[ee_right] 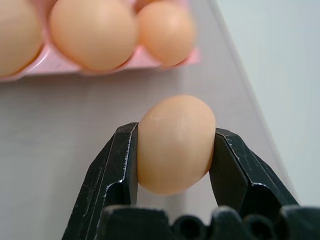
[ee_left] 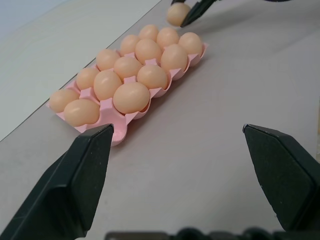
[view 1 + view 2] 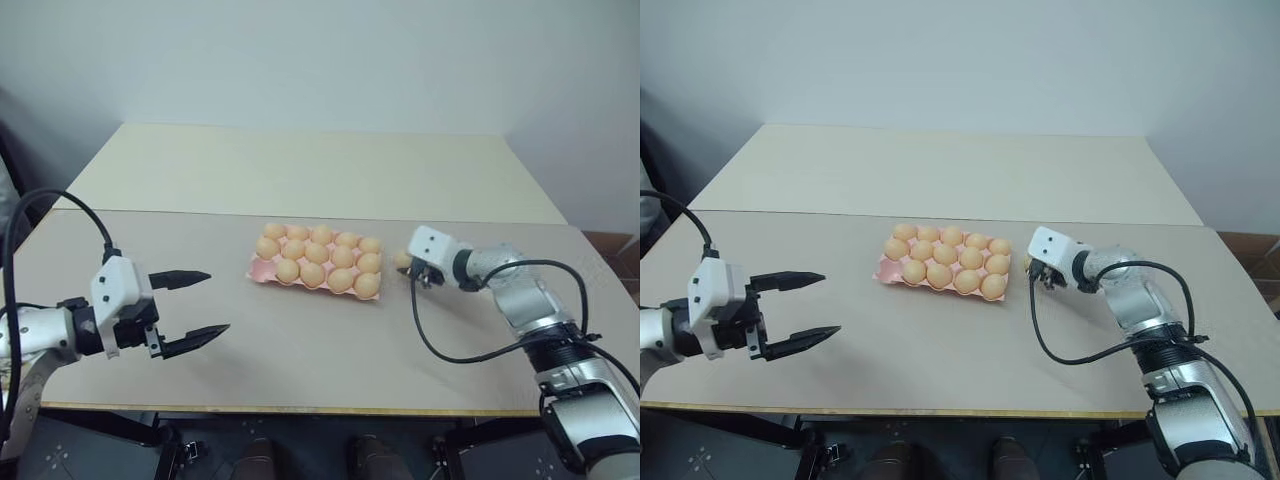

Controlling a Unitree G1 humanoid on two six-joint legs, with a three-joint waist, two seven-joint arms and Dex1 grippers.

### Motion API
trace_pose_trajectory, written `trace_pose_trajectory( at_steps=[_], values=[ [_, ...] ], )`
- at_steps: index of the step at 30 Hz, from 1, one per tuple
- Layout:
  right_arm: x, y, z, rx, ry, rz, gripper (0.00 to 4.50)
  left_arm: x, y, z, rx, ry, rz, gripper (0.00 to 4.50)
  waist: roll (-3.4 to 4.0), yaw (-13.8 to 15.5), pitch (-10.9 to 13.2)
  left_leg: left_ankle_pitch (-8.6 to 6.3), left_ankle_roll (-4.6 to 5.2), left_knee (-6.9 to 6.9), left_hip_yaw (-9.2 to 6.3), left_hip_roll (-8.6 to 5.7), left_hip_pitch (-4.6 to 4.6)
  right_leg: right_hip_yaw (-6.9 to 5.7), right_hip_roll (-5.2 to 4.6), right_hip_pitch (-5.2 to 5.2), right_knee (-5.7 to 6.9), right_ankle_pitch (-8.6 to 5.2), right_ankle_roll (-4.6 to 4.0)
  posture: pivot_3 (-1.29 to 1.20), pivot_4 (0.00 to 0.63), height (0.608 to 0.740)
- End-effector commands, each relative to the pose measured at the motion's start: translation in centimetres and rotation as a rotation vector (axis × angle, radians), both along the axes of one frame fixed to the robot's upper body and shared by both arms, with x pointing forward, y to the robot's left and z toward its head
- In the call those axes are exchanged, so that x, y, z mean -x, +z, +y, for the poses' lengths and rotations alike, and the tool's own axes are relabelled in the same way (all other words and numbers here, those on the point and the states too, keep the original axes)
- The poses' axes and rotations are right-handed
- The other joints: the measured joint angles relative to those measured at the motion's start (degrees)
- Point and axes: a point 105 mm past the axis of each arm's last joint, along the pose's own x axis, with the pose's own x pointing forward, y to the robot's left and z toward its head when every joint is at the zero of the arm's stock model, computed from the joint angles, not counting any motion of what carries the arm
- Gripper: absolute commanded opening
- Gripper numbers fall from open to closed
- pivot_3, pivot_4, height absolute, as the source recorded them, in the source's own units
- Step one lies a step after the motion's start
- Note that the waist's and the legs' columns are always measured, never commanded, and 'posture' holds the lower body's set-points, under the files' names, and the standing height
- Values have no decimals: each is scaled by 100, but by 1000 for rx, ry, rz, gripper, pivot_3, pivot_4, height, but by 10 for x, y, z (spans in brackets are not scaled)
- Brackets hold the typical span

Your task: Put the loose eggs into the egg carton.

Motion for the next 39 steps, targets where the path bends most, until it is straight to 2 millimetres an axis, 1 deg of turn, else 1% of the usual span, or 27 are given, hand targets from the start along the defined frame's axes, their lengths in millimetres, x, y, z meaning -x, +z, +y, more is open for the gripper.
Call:
trace_pose_trajectory(
  at_steps=[1,3,4,6,8,11,13,15,18,22,25,26,27,28,33,34,36,39],
  values=[
    [12,50,45,-169,163,-147,1892,1,6,1,-10,0,-41,4500,0,-37,0,0,0,0,0,3,1,1,3,0,0,1,0,0,150,740],
    [21,53,65,-233,239,-135,1892,1,4,2,-15,3,-36,4500,1,-59,0,0,0,0,0,13,6,3,16,1,5,1,-2,0,150,740],
    [27,50,81,-241,302,-128,1892,1,4,3,-18,7,-38,4500,1,-46,-1,0,0,-1,-2,17,6,3,21,2,6,1,-3,0,150,740],
    [36,46,104,-253,393,-128,1892,0,4,4,-23,12,-44,4500,2,-22,0,0,0,-1,-5,18,6,1,23,2,8,1,-6,0,150,740],
    [40,39,135,-278,459,-111,1892,0,7,3,-24,8,-56,4500,1,-14,-1,0,0,-1,-4,17,6,0,19,3,6,2,-7,0,150,740],
    [40,28,168,-268,507,-87,1892,-1,8,2,-22,6,-64,4500,2,-23,0,0,0,-1,-3,17,5,1,19,1,7,5,-12,0,150,740],
    [39,24,184,-294,523,-51,1892,-1,7,1,-22,6,-65,4500,2,-20,0,0,-1,-1,-3,17,4,0,19,-1,8,24,-43,0,150,740],
    [36,20,202,-279,513,-72,1892,0,7,0,-19,7,-67,4500,2,0,0,0,-1,-1,-3,17,2,-2,18,-1,7,27,-49,0,150,740],
    [36,18,220,-260,509,-141,1892,0,7,-1,-17,10,-68,4500,2,-3,0,0,-1,-1,-3,17,-1,-4,17,-3,4,28,-50,0,150,740],
    [38,13,233,-258,512,-192,1892,1,7,-1,-15,15,-67,4500,2,-6,0,0,-2,-1,-3,16,-10,-4,16,-14,5,29,-51,0,150,740],
    [36,11,239,-265,501,-220,1892,0,7,-1,-13,16,-65,4500,2,-16,0,1,-3,-1,-3,17,-9,-4,17,-14,6,29,-52,0,150,740],
    [34,10,240,-271,498,-200,1892,0,7,-1,-12,17,-64,4500,2,-18,0,1,-3,-1,-3,17,-9,-4,17,-14,8,29,-52,0,150,740],
    [33,9,240,-276,496,-185,2524,0,7,-1,-11,18,-63,4500,2,-24,0,1,-3,-1,-3,17,-9,-4,18,-15,8,29,-52,0,150,740],
    [30,7,240,-259,480,-207,2723,-1,7,-1,-11,17,-63,4500,2,-32,0,1,-3,-1,-4,18,-9,-4,18,-15,8,30,-53,0,150,740],
    [25,4,237,-230,448,-230,4346,-1,8,-1,-12,19,-62,4500,2,-40,0,1,-3,-2,-4,18,-10,-4,18,-17,7,30,-53,0,150,740],
    [25,4,235,-237,443,-225,4429,-1,8,-1,-13,19,-62,4500,2,-41,0,1,-3,-2,-4,18,-11,-3,18,-18,7,30,-53,0,150,740],
    [25,6,232,-255,437,-220,4429,-1,9,-1,-12,19,-62,4500,2,-43,0,1,-3,-2,-3,18,-13,-2,18,-21,7,30,-53,0,150,740],
    [26,8,223,-239,437,-245,4429,0,9,-1,-14,18,-61,4500,2,-38,0,1,-3,-2,-3,18,-13,-3,18,-21,9,30,-53,0,150,740]
  ],
)
